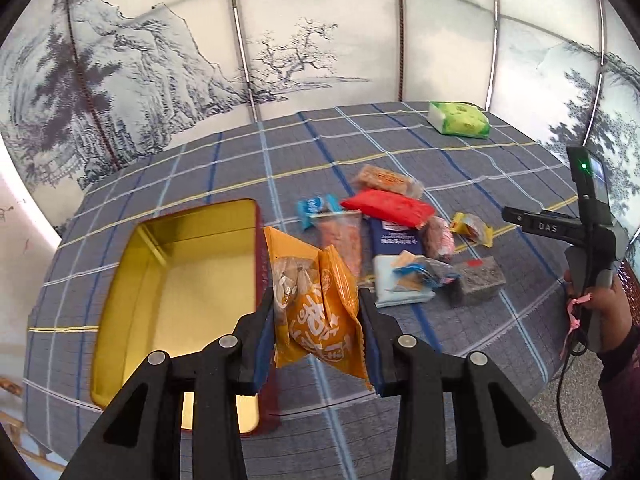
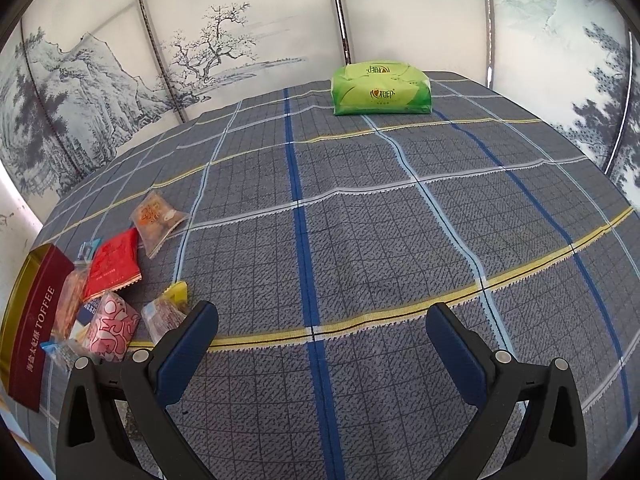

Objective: Organize snacks
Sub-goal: 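Carry the orange bag into the gold tin and open the left gripper, then grasp the blue-wrapped candy with the right gripper and drop it into the tin, then grasp the clear bag of red crisps with the left gripper, then carry the crisps bag into the tin and release it while the right gripper grasps the grey cake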

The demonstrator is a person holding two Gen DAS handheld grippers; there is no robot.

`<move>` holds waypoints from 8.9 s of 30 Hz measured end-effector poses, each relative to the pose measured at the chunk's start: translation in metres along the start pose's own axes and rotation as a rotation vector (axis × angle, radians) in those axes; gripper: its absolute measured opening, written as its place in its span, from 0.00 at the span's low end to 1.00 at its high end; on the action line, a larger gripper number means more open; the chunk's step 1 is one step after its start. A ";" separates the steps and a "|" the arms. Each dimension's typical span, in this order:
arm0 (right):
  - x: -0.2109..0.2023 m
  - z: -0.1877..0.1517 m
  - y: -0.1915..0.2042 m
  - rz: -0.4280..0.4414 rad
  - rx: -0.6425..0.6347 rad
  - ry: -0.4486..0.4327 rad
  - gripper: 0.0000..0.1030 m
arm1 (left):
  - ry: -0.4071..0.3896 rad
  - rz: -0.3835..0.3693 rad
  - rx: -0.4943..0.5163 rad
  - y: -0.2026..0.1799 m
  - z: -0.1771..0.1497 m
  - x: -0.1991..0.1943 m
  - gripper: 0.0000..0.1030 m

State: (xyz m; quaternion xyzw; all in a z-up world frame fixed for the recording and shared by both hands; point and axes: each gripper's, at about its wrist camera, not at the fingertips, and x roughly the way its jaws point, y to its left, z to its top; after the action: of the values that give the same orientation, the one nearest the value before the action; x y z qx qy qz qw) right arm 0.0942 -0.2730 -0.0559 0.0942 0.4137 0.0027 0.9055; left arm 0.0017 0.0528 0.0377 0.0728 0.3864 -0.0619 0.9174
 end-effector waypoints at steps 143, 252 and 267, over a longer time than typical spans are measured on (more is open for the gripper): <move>-0.023 -0.026 0.021 0.212 -0.163 0.004 0.68 | -0.151 -0.172 0.086 0.023 -0.007 -0.031 0.99; -0.058 -0.051 0.044 0.242 -0.115 -0.006 0.57 | 0.163 -0.029 -0.171 0.140 -0.028 0.034 0.30; -0.081 -0.045 0.085 0.305 -0.181 -0.029 0.57 | -0.024 0.018 -0.277 0.122 -0.034 -0.027 0.90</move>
State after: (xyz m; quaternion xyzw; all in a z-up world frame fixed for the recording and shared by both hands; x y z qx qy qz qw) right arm 0.0139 -0.1882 -0.0095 0.0738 0.3794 0.1760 0.9053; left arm -0.0205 0.1808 0.0440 -0.0516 0.3796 -0.0005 0.9237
